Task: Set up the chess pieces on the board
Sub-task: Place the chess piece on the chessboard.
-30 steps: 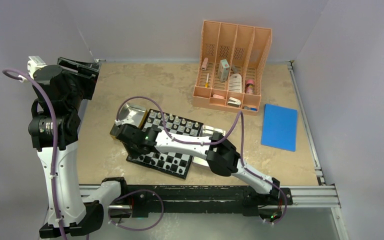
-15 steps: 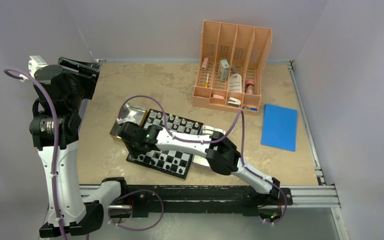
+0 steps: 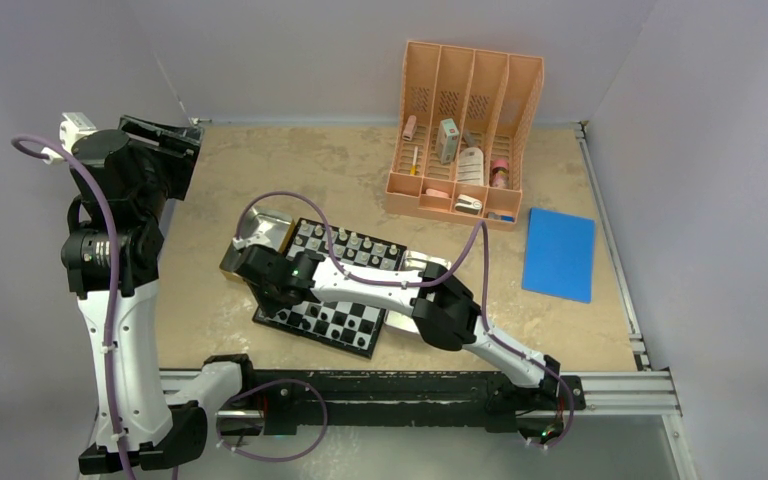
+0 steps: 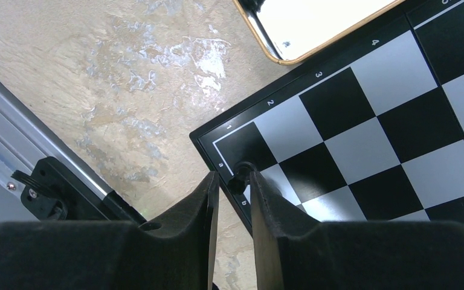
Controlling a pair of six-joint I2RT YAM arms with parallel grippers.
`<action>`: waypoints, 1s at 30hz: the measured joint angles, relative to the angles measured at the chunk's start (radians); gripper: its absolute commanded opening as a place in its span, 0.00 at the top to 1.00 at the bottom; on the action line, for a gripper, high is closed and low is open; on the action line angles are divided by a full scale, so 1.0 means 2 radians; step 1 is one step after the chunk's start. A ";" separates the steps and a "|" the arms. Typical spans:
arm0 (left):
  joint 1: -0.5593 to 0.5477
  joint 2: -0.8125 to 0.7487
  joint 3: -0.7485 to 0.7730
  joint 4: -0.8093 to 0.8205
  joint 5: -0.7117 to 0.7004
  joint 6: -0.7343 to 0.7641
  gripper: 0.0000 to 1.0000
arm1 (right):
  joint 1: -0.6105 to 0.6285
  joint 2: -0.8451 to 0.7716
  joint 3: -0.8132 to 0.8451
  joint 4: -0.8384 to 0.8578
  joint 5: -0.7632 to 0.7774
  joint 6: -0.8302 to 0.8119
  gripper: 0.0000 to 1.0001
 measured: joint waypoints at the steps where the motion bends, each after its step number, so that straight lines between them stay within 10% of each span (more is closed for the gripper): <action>1: 0.000 0.000 0.000 0.000 0.000 0.000 0.43 | 0.000 0.000 0.000 0.000 0.000 0.000 0.72; 30: -0.003 0.003 0.000 0.007 -0.005 0.004 0.45 | 0.000 0.007 0.002 0.002 -0.010 -0.007 0.86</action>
